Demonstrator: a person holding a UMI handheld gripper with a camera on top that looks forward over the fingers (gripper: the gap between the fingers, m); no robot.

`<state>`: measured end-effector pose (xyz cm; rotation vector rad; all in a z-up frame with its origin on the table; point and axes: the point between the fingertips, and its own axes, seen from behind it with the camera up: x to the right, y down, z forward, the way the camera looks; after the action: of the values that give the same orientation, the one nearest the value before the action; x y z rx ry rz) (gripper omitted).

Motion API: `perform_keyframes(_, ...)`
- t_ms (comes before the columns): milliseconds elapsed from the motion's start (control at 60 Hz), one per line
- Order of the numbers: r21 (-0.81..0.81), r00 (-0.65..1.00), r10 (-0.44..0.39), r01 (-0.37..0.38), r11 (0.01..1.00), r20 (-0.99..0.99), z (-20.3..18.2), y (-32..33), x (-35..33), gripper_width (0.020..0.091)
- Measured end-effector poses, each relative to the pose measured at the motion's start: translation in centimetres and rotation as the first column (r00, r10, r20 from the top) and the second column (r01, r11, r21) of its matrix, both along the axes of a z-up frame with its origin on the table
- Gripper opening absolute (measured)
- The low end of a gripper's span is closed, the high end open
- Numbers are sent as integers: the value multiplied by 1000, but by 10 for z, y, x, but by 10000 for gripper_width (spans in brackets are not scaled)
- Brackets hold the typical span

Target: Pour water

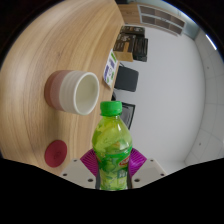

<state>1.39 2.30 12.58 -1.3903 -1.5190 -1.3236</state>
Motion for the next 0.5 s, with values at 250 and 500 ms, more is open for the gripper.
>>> perform_keyframes(250, -22, 946, 94, -92, 996, 311, 6, 20, -17, 349)
perform_keyframes(500, -5, 999, 32, -32, 999, 4, 21, 10, -19, 353)
